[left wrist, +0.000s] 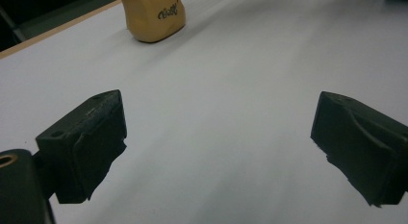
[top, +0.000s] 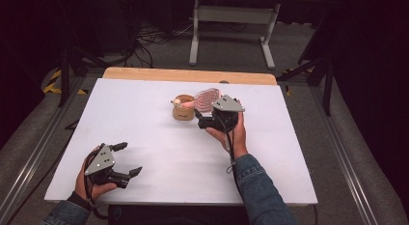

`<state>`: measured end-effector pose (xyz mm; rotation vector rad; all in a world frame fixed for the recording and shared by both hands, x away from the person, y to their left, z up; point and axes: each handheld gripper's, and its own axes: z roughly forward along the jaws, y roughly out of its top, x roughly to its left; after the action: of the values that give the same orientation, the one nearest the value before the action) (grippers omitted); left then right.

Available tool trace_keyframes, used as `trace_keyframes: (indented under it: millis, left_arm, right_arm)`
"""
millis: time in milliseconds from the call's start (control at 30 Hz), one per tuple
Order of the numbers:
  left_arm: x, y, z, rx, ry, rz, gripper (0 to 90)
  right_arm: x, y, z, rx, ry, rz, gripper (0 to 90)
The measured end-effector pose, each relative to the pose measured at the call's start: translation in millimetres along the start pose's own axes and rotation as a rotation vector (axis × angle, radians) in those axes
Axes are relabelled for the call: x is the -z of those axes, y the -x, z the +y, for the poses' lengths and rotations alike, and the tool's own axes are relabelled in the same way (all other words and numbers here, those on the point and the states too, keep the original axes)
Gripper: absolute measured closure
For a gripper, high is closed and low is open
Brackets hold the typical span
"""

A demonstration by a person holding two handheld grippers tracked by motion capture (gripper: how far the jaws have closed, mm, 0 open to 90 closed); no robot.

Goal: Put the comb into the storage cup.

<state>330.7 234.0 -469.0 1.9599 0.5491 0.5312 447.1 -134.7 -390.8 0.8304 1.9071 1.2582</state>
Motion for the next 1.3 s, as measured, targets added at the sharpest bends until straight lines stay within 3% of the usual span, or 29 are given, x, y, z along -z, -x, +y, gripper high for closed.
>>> trace_keyframes:
  millis: [500, 633, 1300]
  left_arm:
    - [0.0, 0.5, 0.4, -0.005, -0.007, 0.004, 6.2]
    - [0.7, 0.5, 0.8, -0.008, -0.005, 0.006, 6.2]
    - [0.3, 1.5, 0.9, -0.009, -0.002, 0.005, 6.2]
  right_arm:
    - [4.8, 4.3, 1.2, 0.000, -0.006, -0.020, 10.2]
    - [9.2, 5.1, 2.4, -0.001, 0.014, -0.041, 11.4]
    - [23.4, 5.2, 6.9, 0.025, 0.056, -0.045, 11.8]
